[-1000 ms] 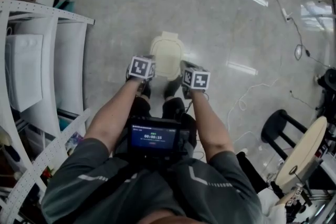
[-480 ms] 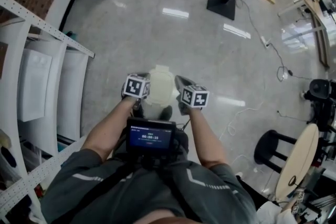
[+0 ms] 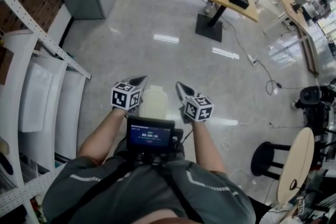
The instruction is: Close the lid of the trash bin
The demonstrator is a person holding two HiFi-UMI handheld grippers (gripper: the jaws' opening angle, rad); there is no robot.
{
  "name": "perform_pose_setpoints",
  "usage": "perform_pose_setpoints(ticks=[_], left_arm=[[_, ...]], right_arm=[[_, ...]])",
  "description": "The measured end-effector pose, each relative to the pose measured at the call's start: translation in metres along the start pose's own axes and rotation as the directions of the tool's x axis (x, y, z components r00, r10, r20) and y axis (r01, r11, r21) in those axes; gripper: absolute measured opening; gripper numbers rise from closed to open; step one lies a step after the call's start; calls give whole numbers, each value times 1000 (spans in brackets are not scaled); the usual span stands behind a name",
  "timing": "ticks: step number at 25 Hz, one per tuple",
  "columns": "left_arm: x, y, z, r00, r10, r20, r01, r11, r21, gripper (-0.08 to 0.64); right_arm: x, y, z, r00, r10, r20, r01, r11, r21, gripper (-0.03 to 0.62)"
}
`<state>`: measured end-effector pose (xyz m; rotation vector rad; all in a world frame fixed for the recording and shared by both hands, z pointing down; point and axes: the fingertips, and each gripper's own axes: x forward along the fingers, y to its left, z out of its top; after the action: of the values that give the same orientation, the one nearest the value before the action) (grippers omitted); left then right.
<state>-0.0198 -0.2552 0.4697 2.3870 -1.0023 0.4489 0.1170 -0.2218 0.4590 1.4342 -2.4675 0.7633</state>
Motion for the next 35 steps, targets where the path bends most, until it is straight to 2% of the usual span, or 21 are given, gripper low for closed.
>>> perform_pose_setpoints(ticks=[4, 12, 20, 26, 31, 35], left_arm=[[-15, -10, 35, 994, -39, 100, 38, 999, 10, -3], [-43, -30, 95, 969, -75, 235, 52, 994, 100, -3], [-50, -53, 113, 953, -139, 270, 97, 982, 162, -3], [-49, -58, 118, 950, -141, 279, 97, 981, 165, -3], [-50, -67, 122, 944, -153, 292, 108, 981, 164, -5], [-53, -75, 125, 940, -158, 301, 114, 981, 158, -3]], right_arm=[[-15, 2, 45, 993, -1, 119, 2, 1000, -2, 3], [-42, 19, 96, 977, 32, 213, -11, 995, -98, 2], [-54, 20, 112, 973, 39, 228, -5, 989, -147, 2], [-60, 25, 116, 970, 56, 235, -18, 987, -162, 2], [-67, 38, 127, 967, 72, 245, -14, 973, -230, 2], [-73, 38, 128, 964, 73, 254, -14, 974, -227, 2]])
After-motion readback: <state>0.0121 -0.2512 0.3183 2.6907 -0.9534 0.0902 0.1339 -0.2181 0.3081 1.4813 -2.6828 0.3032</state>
